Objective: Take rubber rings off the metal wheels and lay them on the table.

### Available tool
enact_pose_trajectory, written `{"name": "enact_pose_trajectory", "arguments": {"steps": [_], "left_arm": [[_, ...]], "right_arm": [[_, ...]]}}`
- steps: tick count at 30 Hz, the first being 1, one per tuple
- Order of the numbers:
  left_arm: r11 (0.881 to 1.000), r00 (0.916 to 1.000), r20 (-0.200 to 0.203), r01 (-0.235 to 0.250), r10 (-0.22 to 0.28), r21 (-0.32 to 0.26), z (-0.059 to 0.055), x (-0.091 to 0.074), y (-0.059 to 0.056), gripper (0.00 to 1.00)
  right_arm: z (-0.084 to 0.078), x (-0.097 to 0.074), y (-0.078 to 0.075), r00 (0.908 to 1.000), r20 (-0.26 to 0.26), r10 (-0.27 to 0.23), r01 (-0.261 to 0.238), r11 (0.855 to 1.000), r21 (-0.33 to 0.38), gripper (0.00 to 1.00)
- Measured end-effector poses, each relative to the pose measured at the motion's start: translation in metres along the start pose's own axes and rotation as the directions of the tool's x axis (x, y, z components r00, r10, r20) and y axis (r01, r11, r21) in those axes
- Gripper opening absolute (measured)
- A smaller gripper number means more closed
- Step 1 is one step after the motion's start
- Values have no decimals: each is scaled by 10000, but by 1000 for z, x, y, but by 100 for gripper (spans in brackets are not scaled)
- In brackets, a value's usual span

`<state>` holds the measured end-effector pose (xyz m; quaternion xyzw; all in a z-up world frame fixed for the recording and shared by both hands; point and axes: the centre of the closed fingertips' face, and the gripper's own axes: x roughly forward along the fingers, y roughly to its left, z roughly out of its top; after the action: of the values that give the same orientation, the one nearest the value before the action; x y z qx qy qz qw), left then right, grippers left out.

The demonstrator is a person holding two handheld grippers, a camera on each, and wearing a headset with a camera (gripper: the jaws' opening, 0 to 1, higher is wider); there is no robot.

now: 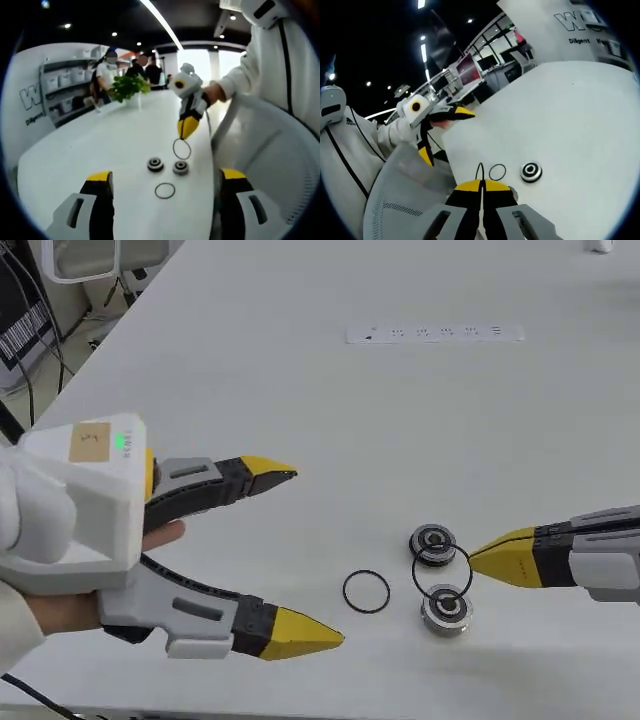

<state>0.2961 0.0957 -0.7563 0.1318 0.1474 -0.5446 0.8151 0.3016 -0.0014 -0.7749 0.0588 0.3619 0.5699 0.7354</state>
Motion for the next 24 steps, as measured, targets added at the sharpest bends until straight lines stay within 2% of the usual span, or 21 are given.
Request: {"name": "enact_pose_trajectory", "arguments": {"steps": [2, 8, 13, 24], "left_arm": [[9997, 9998, 13, -219, 219, -109, -2, -6, 3, 88], [9985, 9990, 61, -445, 447, -307, -5, -15, 3, 91], [9964, 9977, -19, -672, 672, -518, -13, -23, 2, 92], [9892, 9948, -196, -1014, 999, -1061, -31, -38, -4, 96]], "right_arm": [[4, 0, 1, 10000, 45, 30, -30, 10000, -50, 0], [13, 2, 1, 9999, 119, 107, -105, 9998, -161, 0], [19, 6, 1, 9997, 138, 176, -172, 9995, -281, 0], [19, 19, 0, 9995, -111, 279, -284, 9987, -414, 0]]}}
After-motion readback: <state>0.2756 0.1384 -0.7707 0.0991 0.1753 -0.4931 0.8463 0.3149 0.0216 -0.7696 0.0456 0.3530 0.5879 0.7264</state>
